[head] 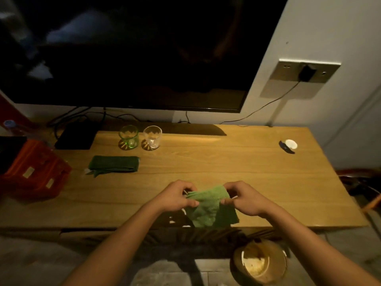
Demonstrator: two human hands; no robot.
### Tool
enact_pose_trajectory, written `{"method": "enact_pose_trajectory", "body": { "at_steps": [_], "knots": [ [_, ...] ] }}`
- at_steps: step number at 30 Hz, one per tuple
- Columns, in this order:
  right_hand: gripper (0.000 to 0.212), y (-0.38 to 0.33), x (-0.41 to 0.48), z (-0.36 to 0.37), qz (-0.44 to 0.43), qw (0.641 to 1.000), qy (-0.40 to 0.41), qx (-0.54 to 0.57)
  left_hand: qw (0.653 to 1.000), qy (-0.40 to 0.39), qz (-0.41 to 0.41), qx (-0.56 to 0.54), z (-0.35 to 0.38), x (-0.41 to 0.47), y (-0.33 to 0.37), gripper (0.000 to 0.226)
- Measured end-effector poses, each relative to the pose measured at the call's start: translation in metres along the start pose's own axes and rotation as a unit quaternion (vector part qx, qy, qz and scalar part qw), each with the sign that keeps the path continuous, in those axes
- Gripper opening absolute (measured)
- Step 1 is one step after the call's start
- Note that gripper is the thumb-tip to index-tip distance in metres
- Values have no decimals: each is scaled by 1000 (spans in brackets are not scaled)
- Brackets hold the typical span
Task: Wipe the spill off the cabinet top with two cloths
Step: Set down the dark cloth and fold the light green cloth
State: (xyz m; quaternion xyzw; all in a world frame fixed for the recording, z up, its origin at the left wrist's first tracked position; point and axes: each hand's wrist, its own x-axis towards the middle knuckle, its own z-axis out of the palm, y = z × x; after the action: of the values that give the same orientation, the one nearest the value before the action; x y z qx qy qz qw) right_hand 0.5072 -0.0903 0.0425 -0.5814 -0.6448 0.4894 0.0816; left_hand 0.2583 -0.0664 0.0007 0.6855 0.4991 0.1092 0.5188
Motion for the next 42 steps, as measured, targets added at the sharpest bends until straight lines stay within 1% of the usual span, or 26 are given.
{"method": "enact_pose_trajectory", "body": {
  "at_steps": [3, 5, 7, 9, 10, 13, 14, 16, 18, 21, 24, 26, 27, 29, 31, 32, 33, 35, 37, 39, 40, 41, 42],
  "knots": [
    [13, 33, 3, -22, -10, 996, 85, -35, 994, 97, 9, 42, 29, 26, 22, 15],
    [16, 53, 3, -35, -30, 988, 142, -48, 986, 145, 40, 74, 48, 40, 30, 17],
    [18, 77, 0, -42, -50, 979, 175, -87, 971, 181, 76, 135, 72, 48, 28, 19],
    [23, 108, -7, -38, -51, 974, 172, -140, 959, 190, 78, 196, 105, 48, 19, 22],
    [27, 125, -11, -32, -47, 973, 153, -163, 957, 179, 64, 218, 125, 46, 11, 24],
    [32, 178, -29, -4, -31, 975, 57, -210, 952, 115, -5, 283, 187, 30, -14, 32],
    [31, 191, -35, 4, -29, 974, 45, -220, 952, 111, -26, 285, 205, 23, -20, 33],
    [26, 209, -41, 16, -33, 975, 67, -208, 952, 145, -54, 265, 230, 12, -24, 32],
    [23, 214, -37, 20, -41, 976, 119, -179, 946, 193, -58, 256, 237, 15, -19, 30],
    [24, 208, -17, 21, -41, 972, 169, -156, 936, 246, -57, 244, 221, 39, -7, 32],
    [26, 199, 5, 30, -22, 973, 191, -129, 932, 266, -95, 227, 201, 71, 0, 34],
    [30, 195, 15, 40, -26, 972, 207, -107, 931, 276, -140, 194, 193, 89, -2, 34],
    [32, 194, 20, 46, -35, 972, 208, -103, 932, 282, -166, 156, 191, 98, -4, 38],
    [37, 191, 25, 57, -50, 974, 201, -97, 929, 301, -210, 46, 189, 114, -6, 50],
    [36, 192, 27, 65, -54, 975, 201, -77, 911, 333, -240, -36, 190, 131, -7, 56],
    [35, 194, 27, 68, -53, 974, 207, -69, 902, 346, -251, -53, 189, 137, -8, 55],
    [34, 197, 27, 70, -53, 973, 214, -66, 896, 354, -262, -56, 189, 143, -8, 52],
    [36, 203, 25, 71, -54, 971, 218, -83, 887, 358, -284, -66, 189, 150, -7, 35],
    [44, 206, 23, 71, -46, 969, 210, -121, 880, 359, -287, -122, 190, 151, -6, 16],
    [51, 207, 20, 71, -30, 964, 211, -157, 866, 357, -275, -216, 194, 146, -5, 15],
    [49, 206, 18, 71, -24, 961, 217, -168, 848, 355, -270, -285, 196, 143, -5, 9],
    [42, 206, 16, 71, -27, 958, 224, -176, 823, 351, -270, -354, 198, 139, -5, 4],
    [31, 206, 13, 71, -39, 954, 234, -182, 800, 345, -277, -406, 201, 134, -5, 6]
  ]
}}
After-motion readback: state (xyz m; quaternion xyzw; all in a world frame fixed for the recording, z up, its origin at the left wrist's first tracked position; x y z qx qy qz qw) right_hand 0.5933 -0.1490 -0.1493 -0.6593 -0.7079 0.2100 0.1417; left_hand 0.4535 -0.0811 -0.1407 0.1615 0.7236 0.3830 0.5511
